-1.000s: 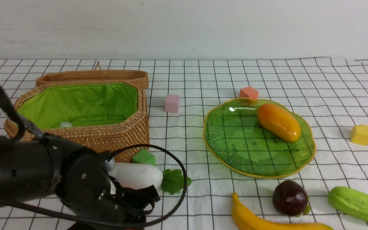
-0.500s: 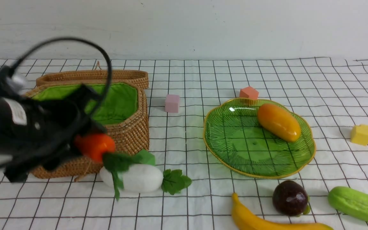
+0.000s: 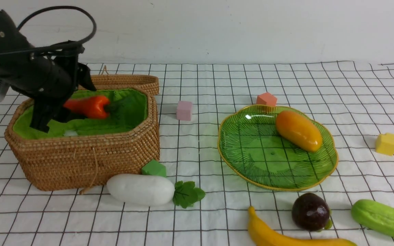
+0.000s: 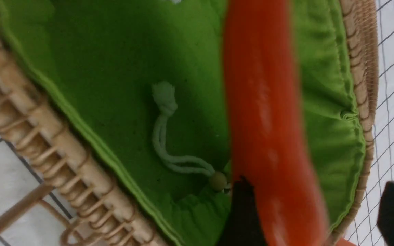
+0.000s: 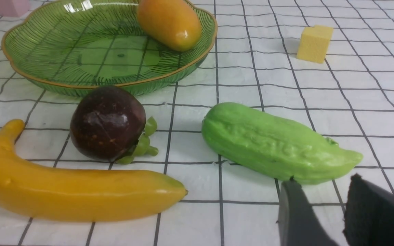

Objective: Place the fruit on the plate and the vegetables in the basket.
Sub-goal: Use the left arm to grab a carrot and put it into the left basket, then take a daikon with your left arm and place it on the basket on the left.

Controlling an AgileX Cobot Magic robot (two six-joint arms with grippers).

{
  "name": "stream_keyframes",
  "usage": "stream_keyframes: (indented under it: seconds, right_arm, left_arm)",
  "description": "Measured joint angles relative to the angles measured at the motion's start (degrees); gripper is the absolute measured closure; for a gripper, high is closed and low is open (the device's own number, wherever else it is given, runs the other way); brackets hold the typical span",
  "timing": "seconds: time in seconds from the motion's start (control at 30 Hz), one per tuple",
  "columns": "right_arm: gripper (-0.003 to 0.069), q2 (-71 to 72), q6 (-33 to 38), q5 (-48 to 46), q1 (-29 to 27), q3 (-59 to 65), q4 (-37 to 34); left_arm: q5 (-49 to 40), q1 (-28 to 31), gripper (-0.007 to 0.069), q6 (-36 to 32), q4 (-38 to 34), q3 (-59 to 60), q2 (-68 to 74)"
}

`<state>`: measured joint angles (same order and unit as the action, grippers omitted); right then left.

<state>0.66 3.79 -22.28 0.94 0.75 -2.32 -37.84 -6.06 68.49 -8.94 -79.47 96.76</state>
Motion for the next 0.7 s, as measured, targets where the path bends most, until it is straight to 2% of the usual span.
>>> stream_keyframes:
  seconds: [0.07, 0.13, 0.23, 0.27, 0.3, 0.33, 0.37, 0.47, 0.5, 0.53, 0.57, 0.63, 0.7]
  right_arm:
    - [0.0416, 0.0, 0.0, 0.0, 0.0, 0.0, 0.0]
    - [0.0416, 0.0, 0.0, 0.0, 0.0, 0.0, 0.0]
    - [0.0416, 0.0, 0.0, 0.0, 0.0, 0.0, 0.0]
    - [0.0416, 0.0, 0.0, 0.0, 0.0, 0.0, 0.0]
    - [0.0416, 0.0, 0.0, 0.0, 0.0, 0.0, 0.0]
    - [0.0416, 0.0, 0.0, 0.0, 0.0, 0.0, 0.0]
    - [0.0416, 0.0, 0.0, 0.0, 0.0, 0.0, 0.0]
    - [0.0416, 0.0, 0.0, 0.0, 0.0, 0.0, 0.0]
    - [0.0416, 0.0, 0.0, 0.0, 0.0, 0.0, 0.0]
    - [0.0416, 0.0, 0.0, 0.0, 0.0, 0.0, 0.0]
    - [0.0416, 0.0, 0.0, 0.0, 0.0, 0.0, 0.0]
    - [0.0416, 0.0, 0.0, 0.0, 0.0, 0.0, 0.0]
    - [0.0416, 0.0, 0.0, 0.0, 0.0, 0.0, 0.0]
  left_arm:
    - [-1.1, 0.0, 0.0022, -2.3, -0.4, -2.1, 1.3]
    - [-1.7, 0.0, -0.0012, -4.4, -0.4, -3.0, 1.3]
    - [-2.9, 0.0, -0.0026, -10.2, -0.4, -4.3, 0.3]
    - [-3.9, 0.0, -0.0021, -16.0, -0.4, -4.7, -0.7]
    - [-4.4, 0.0, -0.002, -17.1, -0.4, -4.8, -0.8]
    - [-5.4, -0.2, -0.0013, -21.9, -0.3, -5.2, -1.7]
    - [-6.7, -0.6, 0.0001, -29.1, -0.3, -5.6, -2.4]
    - [-16.5, -4.9, 0.0072, -60.8, -0.4, -6.4, -5.8]
    - [-19.4, -6.8, 0.0095, -67.9, -0.8, -6.4, -6.4]
    - [-20.1, -7.2, 0.0099, -71.4, -0.9, -6.4, -6.4]
    - [-25.7, -10.2, 0.0129, -83.0, -2.2, -6.2, -6.6]
    - [-30.6, -14.9, 0.0172, -97.5, -3.6, -5.3, -5.9]
    - [-31.5, -18.4, 0.0193, -103.4, -4.1, -4.6, -4.4]
